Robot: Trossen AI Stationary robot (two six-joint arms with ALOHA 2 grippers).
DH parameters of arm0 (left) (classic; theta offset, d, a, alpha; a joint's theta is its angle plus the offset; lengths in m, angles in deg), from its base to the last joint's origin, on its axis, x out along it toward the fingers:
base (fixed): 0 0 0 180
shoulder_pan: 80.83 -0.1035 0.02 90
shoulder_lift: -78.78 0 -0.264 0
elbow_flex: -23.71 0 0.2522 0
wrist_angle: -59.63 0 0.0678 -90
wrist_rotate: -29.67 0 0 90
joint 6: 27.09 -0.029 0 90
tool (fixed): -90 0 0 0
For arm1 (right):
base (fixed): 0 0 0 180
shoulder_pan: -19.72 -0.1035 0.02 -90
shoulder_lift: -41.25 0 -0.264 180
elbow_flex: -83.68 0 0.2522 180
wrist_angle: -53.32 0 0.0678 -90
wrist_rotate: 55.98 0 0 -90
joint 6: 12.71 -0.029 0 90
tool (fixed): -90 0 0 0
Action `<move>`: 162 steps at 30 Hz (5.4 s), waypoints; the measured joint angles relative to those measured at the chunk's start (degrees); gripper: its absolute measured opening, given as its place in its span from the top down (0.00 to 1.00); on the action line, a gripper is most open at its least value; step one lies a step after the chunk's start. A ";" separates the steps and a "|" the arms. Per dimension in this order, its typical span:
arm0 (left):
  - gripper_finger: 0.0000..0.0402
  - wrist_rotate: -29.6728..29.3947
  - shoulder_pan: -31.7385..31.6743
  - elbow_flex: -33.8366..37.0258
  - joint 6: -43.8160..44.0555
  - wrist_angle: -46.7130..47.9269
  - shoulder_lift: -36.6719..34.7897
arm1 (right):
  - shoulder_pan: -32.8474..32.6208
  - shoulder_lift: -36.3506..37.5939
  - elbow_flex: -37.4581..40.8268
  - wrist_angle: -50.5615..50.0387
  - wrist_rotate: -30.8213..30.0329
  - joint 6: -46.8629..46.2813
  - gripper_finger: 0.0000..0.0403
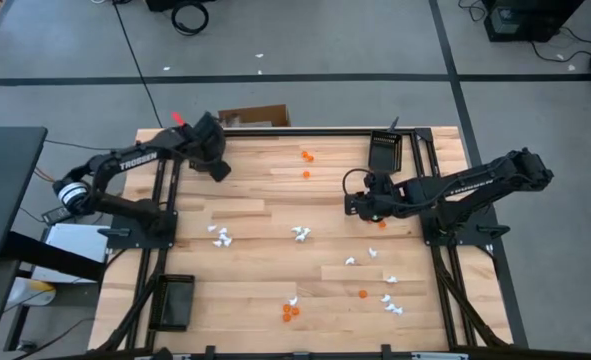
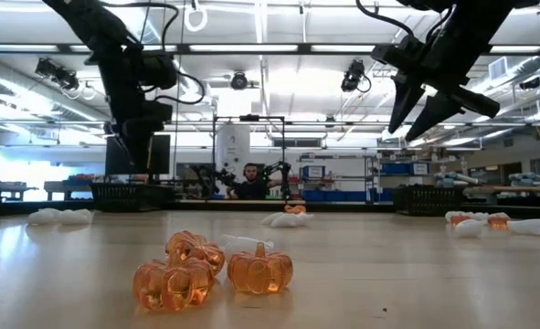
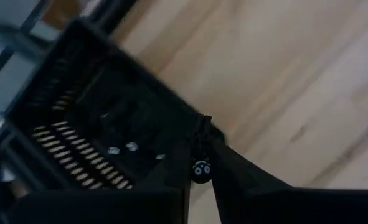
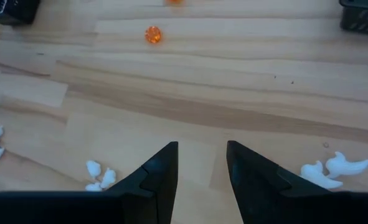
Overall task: Sort Halloween decoration
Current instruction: Put the black skeleton toy into the top left black basket, then put the white ghost toy into the bottom black basket
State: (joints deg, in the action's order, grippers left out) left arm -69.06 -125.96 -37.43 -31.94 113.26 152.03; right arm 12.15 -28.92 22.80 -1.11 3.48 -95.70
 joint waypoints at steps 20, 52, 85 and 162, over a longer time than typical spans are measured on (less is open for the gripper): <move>0.45 6.01 -12.55 0.02 10.34 0.21 1.97 | 6.68 0.00 0.00 4.43 5.09 8.07 0.63; 0.64 26.74 23.27 0.01 34.62 -24.85 -3.69 | 12.31 0.00 3.63 16.10 22.55 16.88 0.64; 0.69 18.12 33.71 13.50 26.69 0.14 -0.10 | -0.97 -12.60 4.37 27.63 10.57 -8.40 0.66; 0.69 9.89 41.76 14.47 38.46 10.65 -0.08 | -0.46 -16.28 4.33 35.06 18.20 5.49 0.66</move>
State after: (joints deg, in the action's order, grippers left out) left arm -59.17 -84.20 -22.96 6.52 123.90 151.94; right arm 11.69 -45.20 27.13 33.95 21.69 -90.22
